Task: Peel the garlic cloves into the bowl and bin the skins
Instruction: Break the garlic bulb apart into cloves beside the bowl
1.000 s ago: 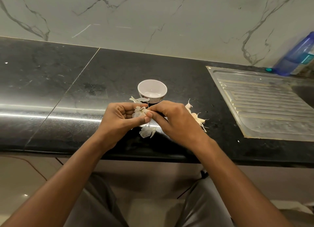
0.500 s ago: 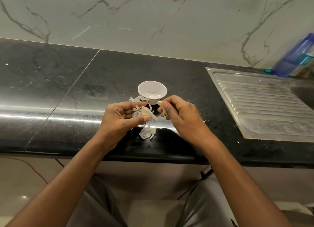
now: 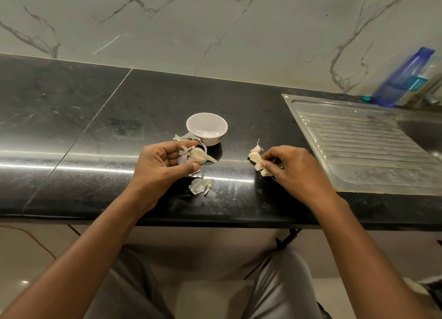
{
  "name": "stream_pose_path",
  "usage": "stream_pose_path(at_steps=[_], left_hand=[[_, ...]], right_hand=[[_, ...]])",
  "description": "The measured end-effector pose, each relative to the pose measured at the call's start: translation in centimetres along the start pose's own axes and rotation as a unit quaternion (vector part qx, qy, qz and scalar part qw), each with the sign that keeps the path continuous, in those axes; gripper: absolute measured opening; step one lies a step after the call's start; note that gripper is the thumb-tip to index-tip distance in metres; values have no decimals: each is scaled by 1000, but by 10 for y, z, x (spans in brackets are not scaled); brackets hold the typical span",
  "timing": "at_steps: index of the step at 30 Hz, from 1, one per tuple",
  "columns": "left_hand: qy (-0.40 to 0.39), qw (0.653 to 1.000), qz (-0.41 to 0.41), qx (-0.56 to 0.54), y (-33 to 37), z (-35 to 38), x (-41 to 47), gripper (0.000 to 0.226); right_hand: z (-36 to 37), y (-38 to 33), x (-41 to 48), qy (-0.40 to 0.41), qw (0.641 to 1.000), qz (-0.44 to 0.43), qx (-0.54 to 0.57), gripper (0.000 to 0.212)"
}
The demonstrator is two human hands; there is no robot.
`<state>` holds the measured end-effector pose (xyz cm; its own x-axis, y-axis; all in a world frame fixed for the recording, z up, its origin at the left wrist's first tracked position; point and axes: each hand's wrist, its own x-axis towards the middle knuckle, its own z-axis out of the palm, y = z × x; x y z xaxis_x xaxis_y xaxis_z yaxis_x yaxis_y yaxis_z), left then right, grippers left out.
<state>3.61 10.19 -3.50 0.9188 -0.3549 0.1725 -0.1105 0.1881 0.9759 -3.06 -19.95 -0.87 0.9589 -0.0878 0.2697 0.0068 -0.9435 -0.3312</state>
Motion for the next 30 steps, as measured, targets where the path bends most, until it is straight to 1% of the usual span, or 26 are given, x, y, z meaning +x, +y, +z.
stream_pose_path(at_steps=[4,6,9,13,16,20,24,27,30], left_hand=[[-4,1000,-1,2,1,1,0,48],[-4,1000,-1,2,1,2,0,47],[-5,1000,-3,5,2,2,0,47],[-11,1000,-10,13,5,3,-2,46],[-22,999,-15,17,9,3,-4,44],[-30,999,-28,8,11,2,-4,47],[-68,996,-52,-25,11,-3,-4,50],[-84,994,-57,-31,11,-5,-3,46],[-73,996,-52,-28,9,-7,-1,43]], right_hand=[[-2,0,0,11,1000,5,21,20],[-4,-6,0,31,999,-1,31,20],[-6,-27,1,48,995,-25,86,20],[3,-63,5,-29,983,-76,167,31],[13,-80,11,-74,970,-116,201,33],[18,-85,17,-90,965,-149,196,36],[14,-80,19,-95,960,-175,199,35],[14,-79,19,-80,958,-204,184,33],[22,-81,18,-44,957,-251,140,28]])
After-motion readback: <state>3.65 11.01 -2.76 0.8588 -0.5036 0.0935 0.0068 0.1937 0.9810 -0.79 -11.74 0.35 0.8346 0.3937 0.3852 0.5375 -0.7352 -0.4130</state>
